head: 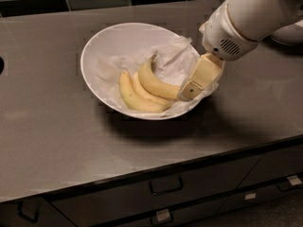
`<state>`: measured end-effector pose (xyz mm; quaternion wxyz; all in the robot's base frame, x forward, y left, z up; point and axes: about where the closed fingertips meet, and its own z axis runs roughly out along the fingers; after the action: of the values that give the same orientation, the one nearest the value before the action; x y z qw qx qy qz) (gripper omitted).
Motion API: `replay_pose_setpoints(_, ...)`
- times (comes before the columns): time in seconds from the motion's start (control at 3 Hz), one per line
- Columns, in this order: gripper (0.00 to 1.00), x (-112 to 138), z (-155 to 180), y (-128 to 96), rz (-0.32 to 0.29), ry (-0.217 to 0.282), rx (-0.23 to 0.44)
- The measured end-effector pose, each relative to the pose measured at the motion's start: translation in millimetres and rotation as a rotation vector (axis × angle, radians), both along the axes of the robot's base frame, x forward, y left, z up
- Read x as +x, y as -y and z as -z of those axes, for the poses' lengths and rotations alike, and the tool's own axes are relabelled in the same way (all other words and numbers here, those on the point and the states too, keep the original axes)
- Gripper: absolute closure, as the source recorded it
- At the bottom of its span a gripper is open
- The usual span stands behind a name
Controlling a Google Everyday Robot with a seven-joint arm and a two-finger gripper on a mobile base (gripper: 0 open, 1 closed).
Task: Pick banana from white bowl
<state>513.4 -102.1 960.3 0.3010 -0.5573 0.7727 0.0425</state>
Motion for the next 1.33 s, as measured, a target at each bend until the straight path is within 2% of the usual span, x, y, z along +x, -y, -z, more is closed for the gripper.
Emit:
replay_pose_setpoints(0.67, 0.38, 14, 28, -23, -0.035, -0.054, 0.01)
replay_pose_setpoints(1.0, 0.33, 20, 38, -37, -0.057, -0.077, 0.01)
replay_pose_setpoints(1.33, 0.32, 24, 47, -49, -0.061, -0.08, 0.015)
